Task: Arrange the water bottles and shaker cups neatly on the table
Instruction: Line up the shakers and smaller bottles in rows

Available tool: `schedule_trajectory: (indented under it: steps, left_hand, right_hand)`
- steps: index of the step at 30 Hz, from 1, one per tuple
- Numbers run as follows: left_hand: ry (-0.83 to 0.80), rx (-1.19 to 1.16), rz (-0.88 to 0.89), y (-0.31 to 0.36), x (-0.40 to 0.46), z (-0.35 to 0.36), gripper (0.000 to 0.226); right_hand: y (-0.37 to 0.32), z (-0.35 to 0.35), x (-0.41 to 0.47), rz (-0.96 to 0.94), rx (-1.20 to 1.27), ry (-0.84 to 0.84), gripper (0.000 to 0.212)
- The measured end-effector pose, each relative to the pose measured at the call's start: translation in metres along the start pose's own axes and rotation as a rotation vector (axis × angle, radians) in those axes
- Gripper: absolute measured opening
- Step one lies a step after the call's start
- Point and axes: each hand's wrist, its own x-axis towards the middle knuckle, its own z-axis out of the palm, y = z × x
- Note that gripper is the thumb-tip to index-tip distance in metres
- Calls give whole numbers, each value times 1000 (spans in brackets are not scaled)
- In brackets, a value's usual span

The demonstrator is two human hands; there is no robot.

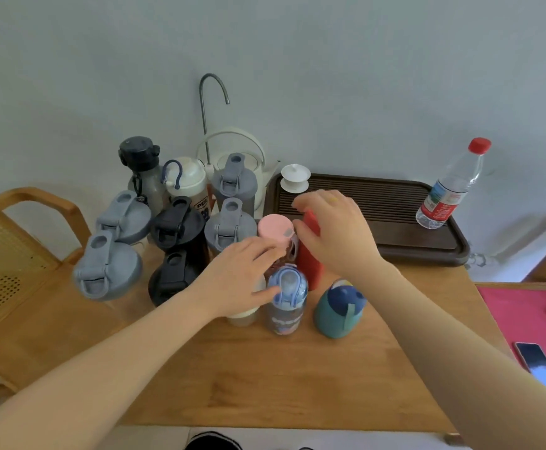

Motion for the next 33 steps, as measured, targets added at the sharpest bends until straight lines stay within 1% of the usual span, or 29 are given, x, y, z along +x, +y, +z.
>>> schedule_trajectory:
  steps: [2,4,6,8,10,13,15,17,19,22,25,27,28,30,33]
  left_hand:
    - [57,20,-14,-18,-8,-15,48]
    - [82,44,-43,-35,-16,-24,47]
    - [72,60,-75,-49,-23,-30,48]
    - [68,59,-94,-60,-28,-35,46]
    - [96,48,-103,-67,-29,-38,39]
    - [140,33,-95,-74,-29,-42,41]
    - [146,28,-87,-76,-30,-45,41]
    - [143,20,-81,-78,-31,-46,39]
    - [165,11,-70,-80,-30,-45,34]
    - [203,-65,-53,-73,-22,-40,35]
    - [230,-151,-28,-54,-1,-33,38]
    - [213,-185,-53,-38,20,-30,39]
    - [169,-211,-87,-28,32,-28,41]
    - [63,-279,-175,-9,55,-26,58]
    - [-19,-332,-232,12,85,-19,78]
  right_hand:
    - [-6,10,39,-60,-247,-299,31]
    - [-13,28,63,-101,-474,-580,28]
    - [-20,48,74,-90,-577,-770,27]
    - [-25,62,79,-14,-585,-868,32]
    - [-26,70,82,46,-582,-889,41]
    - [-22,78,82,95,-598,-916,58]
    - [-19,81,82,119,-594,-925,59]
    - [-19,71,85,130,-565,-881,54]
    - [-19,46,92,136,-497,-773,55]
    - [-17,-11,99,226,-284,-554,66]
    - [-13,-61,96,291,-52,-296,66]
    - [-9,-84,87,328,42,-121,68]
    - [-6,-92,79,356,65,-41,69]
    - [5,-103,61,416,66,81,70]
    - [28,-103,31,525,25,156,72]
